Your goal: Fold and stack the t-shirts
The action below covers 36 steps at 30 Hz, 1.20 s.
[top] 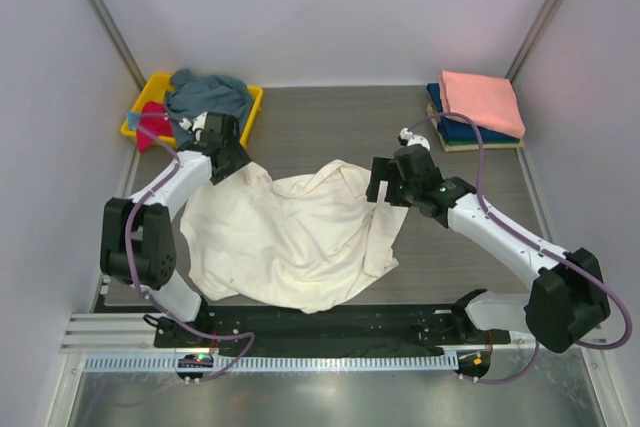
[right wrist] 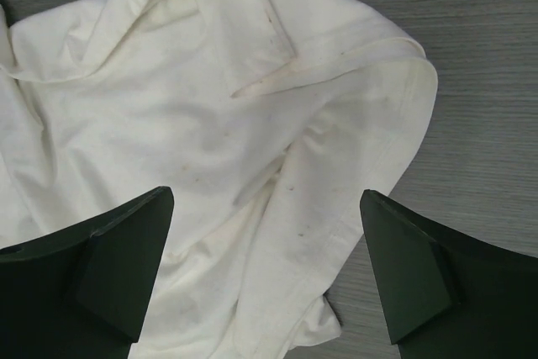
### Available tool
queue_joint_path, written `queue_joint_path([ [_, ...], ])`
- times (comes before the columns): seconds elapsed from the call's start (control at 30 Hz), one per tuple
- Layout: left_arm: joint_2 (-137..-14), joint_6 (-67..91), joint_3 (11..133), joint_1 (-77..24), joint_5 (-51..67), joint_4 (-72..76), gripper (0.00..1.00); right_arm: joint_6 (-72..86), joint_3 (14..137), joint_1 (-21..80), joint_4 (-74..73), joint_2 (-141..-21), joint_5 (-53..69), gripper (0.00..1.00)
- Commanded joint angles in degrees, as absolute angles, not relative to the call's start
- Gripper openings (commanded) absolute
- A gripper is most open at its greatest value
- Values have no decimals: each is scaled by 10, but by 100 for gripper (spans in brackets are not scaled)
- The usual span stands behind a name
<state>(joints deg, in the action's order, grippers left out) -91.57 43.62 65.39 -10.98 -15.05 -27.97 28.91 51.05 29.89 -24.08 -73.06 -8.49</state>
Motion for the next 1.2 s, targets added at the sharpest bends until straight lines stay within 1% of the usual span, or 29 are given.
queue_joint_path([
  [0.0, -961, 457, 694, -110, -182, -239, 66, 287, 519, 299, -223, -697, -98, 100],
  [0.07, -996, 458, 709, -110, -178, -222, 66, 285, 519, 297, -222, -700, -105, 100],
  [0.17, -1040, 457, 741, -109, -174, -226, 62, 293, 513, 282, -224, -714, -123, 100],
  [0.2, -1052, 461, 747, -109, -184, -231, 60, 294, 505, 275, -222, -718, -111, 100],
  [0.27, -1073, 460, 766, -109, -198, -237, 54, 294, 502, 263, -219, -737, -108, 100],
  [0.3, -1078, 457, 776, -109, -206, -239, 49, 288, 500, 259, -217, -745, -105, 100],
  [0.33, -1082, 454, 786, -108, -214, -250, 34, 287, 499, 258, -209, -752, -105, 100],
  [0.37, -1086, 446, 803, -107, -215, -251, 26, 285, 500, 251, -202, -760, -99, 99],
  [0.4, -1086, 446, 809, -105, -218, -262, 12, 285, 504, 249, -195, -779, -89, 96],
  [0.43, -1084, 446, 816, -106, -224, -265, 5, 285, 509, 247, -179, -790, -58, 94],
  [0.47, -1069, 452, 813, -105, -229, -267, 0, 287, 515, 248, -170, -801, -44, 92],
  [0.5, -1058, 453, 806, -105, -232, -259, 0, 292, 528, 249, -162, -823, -28, 89],
  [0.57, -1041, 454, 786, -105, -232, -250, 0, 292, 549, 251, -151, -852, -18, 88],
  [0.67, -1025, 454, 779, -105, -229, -252, 0, 281, 600, 258, -151, -910, -18, 83],
  [0.7, -1019, 456, 773, -105, -228, -253, 0, 280, 623, 258, -151, -940, -18, 78],
  [0.77, -1011, 459, 765, -105, -226, -252, 0, 275, 646, 258, -153, -971, -17, 72],
  [1.0, -988, 459, 737, -102, -227, -243, 0, 263, 711, 258, -157, -1057, -24, 65],
  [1.17, -984, 462, 733, -98, -224, -240, 0, 263, 716, 263, -157, -1093, -24, 59],
])
